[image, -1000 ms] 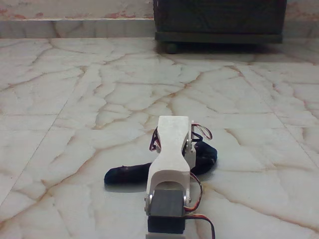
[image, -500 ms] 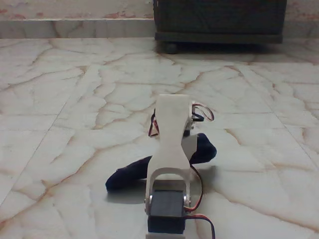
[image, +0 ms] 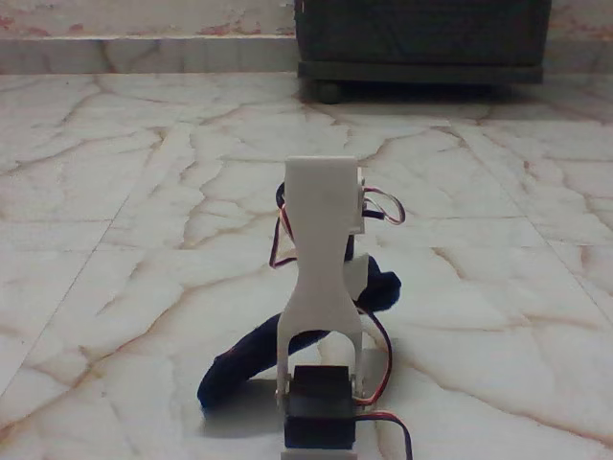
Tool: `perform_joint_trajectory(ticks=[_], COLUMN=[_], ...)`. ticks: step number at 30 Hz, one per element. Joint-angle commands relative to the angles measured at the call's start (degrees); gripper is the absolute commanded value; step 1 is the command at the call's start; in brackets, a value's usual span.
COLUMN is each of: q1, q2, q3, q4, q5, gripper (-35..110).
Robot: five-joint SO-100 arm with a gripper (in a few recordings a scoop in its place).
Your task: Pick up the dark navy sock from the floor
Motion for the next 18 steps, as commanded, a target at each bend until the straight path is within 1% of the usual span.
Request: perform_joint_trajectory(ticks=[1, 5, 10, 13, 15, 16, 17, 18], q1=[-0.88, -2.11, -1.58, -0.44, 0.79, 1.23, 1.76, 2.29], q2=[10.37, 27.33, 50.62, 59.77, 64.86, 68.2, 70.05, 71.89], q3=[8.35, 29.0, 51.15, 57.3, 63.72, 65.92, 68.03, 71.28], q4=[-3.69, -16.0, -26.54, -27.07, -32.17, -32.08, -34.54, -39.38], q5=[-2.46, -7.65, -14.94, -19.34, -23.03, -24.52, -26.54, -28.48], gripper=[0, 0, 0, 0, 0, 0, 0, 0])
